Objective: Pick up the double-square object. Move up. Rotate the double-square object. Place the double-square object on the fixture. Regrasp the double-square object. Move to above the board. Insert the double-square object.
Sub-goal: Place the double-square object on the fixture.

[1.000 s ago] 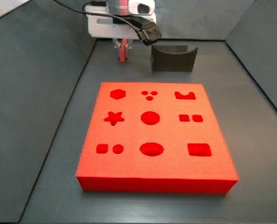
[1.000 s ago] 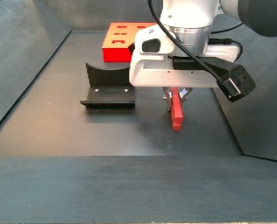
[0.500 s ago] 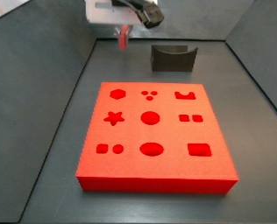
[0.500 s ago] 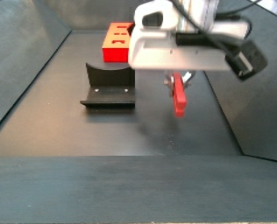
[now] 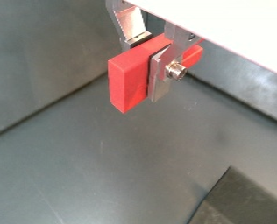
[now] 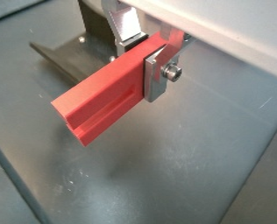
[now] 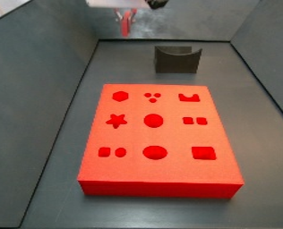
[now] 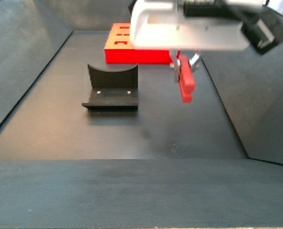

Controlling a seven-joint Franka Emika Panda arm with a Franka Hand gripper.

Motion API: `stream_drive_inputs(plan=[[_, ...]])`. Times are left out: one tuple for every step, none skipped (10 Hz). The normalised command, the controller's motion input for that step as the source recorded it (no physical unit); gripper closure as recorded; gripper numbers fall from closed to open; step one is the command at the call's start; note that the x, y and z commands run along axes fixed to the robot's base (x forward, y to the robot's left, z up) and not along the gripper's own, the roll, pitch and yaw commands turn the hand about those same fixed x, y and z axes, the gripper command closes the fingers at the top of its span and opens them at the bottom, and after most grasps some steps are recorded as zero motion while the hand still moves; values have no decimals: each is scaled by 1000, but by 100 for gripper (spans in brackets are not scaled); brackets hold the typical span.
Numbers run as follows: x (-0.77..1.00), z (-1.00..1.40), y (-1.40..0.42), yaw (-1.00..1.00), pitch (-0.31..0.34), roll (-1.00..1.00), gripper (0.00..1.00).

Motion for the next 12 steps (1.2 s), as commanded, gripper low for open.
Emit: stream_drive_inputs(plan=[[-18,1000,2,-23,30,10,100],[-23,1000,3,-26,35,13,100],[-24,1000,4,-27,38,15,100],[-19,843,5,-29,43,16,100],[-9,614,7,-32,54,19,100],[-2,441,8,-34,66,19,100],[7,270,10,-35,77,19,100],[909,-5,-1000,132,-120,-401,100],[924,-33,-1000,137,-112,-388,100],[964,-33,-1000,127,-98,-344,100],[1000,-37,-901,87,-50,-200,100],[1000,-40,-845,76,-34,-151,100]])
